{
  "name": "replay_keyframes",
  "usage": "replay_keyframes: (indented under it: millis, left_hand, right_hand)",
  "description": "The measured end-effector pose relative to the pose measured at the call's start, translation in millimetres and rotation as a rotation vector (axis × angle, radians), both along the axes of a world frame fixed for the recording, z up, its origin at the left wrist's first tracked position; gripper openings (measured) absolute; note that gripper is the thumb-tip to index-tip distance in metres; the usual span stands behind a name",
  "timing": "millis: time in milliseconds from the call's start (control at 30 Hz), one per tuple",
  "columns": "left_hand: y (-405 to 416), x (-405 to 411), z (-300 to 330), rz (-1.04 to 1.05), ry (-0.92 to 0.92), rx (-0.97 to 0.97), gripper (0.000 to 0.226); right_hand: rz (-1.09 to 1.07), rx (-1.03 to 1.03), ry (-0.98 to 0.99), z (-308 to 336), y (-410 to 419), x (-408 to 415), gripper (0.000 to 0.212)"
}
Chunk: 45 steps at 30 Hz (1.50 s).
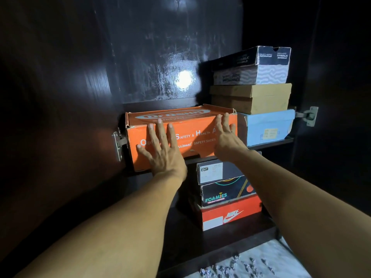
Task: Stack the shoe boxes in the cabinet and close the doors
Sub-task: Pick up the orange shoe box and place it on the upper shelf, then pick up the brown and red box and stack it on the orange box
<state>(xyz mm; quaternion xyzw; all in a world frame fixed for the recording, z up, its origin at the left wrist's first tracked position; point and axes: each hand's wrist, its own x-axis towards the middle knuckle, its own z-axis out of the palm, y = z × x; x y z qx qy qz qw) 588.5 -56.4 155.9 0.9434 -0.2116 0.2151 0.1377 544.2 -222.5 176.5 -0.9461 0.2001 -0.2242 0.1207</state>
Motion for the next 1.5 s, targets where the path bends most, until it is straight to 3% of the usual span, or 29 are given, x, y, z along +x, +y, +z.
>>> replay_keyframes:
  millis: [67, 233, 300, 367, 433, 600, 700, 767, 867, 1100, 1233, 1500]
  left_hand:
    - [1, 2, 1, 0.033, 0.009, 0.01, 0.115]
    - [4, 19, 7, 0.019, 0.096, 0.056, 0.114]
    - [3, 18, 9, 0.004, 0.172, 0.057, 0.11]
    - [2, 16, 7, -0.016, 0.276, 0.058, 0.101]
    - [-1, 13, 3, -0.018, 0.338, 0.037, 0.092]
    - [-17, -11, 1, -0.043, 0.098, 0.057, 0.042]
    - [-41, -31, 1, -0.2, 0.137, -0.015, 0.028]
    - [-63, -50, 0, -0.33, 0.248, -0.002, 0.034]
    - [-101, -90, -2, -0.557, 0.401, 0.167, 0.049]
    - [-180, -201, -15, -0.938, 0.695, 0.401, 0.057]
    - [-217, -261, -28, -1.034, 0.752, 0.487, 0.067]
    - [-272, -362, -85, -1.231, 0.763, 0.607, 0.064]
  right_hand:
    - [0.011, 0.006, 0.025, 3, 0, 4, 0.089]
    - [0.068, 0.025, 0.06, 13, -8, 10, 0.083]
    - [0.097, 0.015, 0.082, 13, -9, 11, 0.068]
    - [0.106, 0.021, 0.124, 10, -9, 10, 0.049]
    - [0.093, 0.031, 0.157, 6, -10, 3, 0.046]
    - [0.021, 0.002, 0.154, 11, -22, -46, 0.04]
    - [-0.025, -0.044, 0.207, 15, -35, -94, 0.029]
    - [-0.083, -0.014, 0.245, 14, -48, -129, 0.028]
    - [-0.2, 0.027, 0.295, 10, -68, -187, 0.04]
    - [-0.462, 0.113, 0.363, -23, -107, -324, 0.05]
    - [-0.584, 0.165, 0.433, -43, -125, -394, 0.042]
    - [-0.822, 0.305, 0.492, -96, -148, -518, 0.051]
